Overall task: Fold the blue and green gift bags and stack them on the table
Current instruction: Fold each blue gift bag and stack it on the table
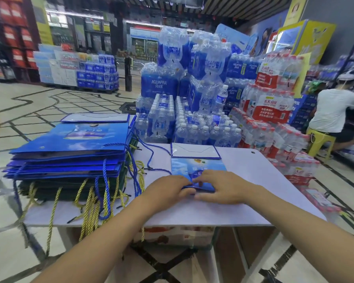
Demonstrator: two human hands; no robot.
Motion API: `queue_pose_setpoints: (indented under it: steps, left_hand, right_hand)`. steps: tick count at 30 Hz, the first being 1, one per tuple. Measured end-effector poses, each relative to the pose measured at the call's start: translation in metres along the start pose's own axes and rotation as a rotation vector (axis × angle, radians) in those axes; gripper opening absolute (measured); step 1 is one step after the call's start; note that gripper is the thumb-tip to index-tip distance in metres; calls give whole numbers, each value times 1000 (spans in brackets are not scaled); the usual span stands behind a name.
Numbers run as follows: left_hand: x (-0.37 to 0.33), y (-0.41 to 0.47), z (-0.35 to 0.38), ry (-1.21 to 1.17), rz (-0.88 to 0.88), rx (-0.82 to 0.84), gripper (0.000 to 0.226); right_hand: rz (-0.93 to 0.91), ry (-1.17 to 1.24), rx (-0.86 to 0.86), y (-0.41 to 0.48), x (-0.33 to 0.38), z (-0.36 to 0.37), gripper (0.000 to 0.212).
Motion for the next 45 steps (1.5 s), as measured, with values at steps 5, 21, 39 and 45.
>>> queue_pose_setpoints:
  steps: [5, 21, 39, 45]
  left_hand:
    - [-7, -4, -9, -103, -1, -157, 41]
    - [-56, 32, -48, -374, -66, -234, 40]
    - [-1, 1, -9, 67, -252, -13, 45]
    - [12, -9, -26, 158, -265, 20, 22]
  right_hand:
    - [0, -316, -130, -18, 4, 1, 53]
    - [540, 1190, -616, -39, 2, -66, 16]
    - [389, 148, -198, -48, -50, 39, 43]
    - [376, 144, -300, -43, -59, 51, 37]
Point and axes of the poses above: each hand's wrist, its own y-axis towards the middle knuckle, its own z-axis out of the palm, x = y × z, the point moved 5 cm from there along y, towards the middle knuckle, and after that the axes turned 2 degrees about -y, right-handed, at the moved point
